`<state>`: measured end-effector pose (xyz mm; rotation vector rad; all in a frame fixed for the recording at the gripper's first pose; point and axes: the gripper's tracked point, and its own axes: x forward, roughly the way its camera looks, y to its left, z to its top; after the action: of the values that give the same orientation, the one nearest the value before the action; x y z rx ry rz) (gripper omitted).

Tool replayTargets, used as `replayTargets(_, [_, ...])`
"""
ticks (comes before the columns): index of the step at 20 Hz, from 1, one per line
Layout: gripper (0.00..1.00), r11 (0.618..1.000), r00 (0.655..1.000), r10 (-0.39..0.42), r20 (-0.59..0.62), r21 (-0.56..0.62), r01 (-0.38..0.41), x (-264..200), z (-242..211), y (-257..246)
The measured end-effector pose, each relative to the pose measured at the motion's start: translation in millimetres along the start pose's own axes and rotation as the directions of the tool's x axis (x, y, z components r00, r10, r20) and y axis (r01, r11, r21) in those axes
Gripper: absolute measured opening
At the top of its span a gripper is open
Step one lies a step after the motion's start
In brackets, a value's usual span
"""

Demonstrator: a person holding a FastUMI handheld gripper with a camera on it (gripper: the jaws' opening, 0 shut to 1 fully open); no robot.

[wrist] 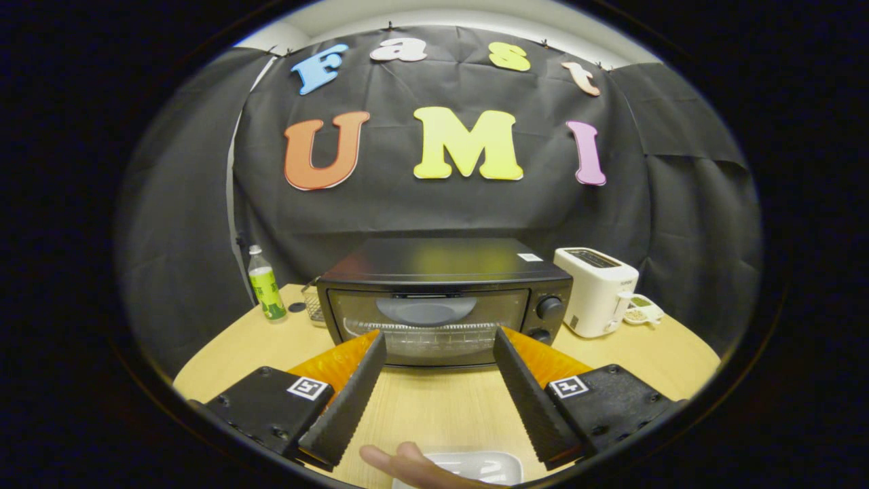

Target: Open the toaster oven, put the food inside, and close the toaster oven door.

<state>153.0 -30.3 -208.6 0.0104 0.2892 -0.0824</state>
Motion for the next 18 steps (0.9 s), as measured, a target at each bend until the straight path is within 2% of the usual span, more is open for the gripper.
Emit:
replayTargets(6, [1.00,1.000,0.997,-0.004,0.082,-0.022,0.006,-54,35,-7])
replayTargets(18, [1.00,1.000,0.981,-0.010,0.194,0.012,0.008,-200,106,-21])
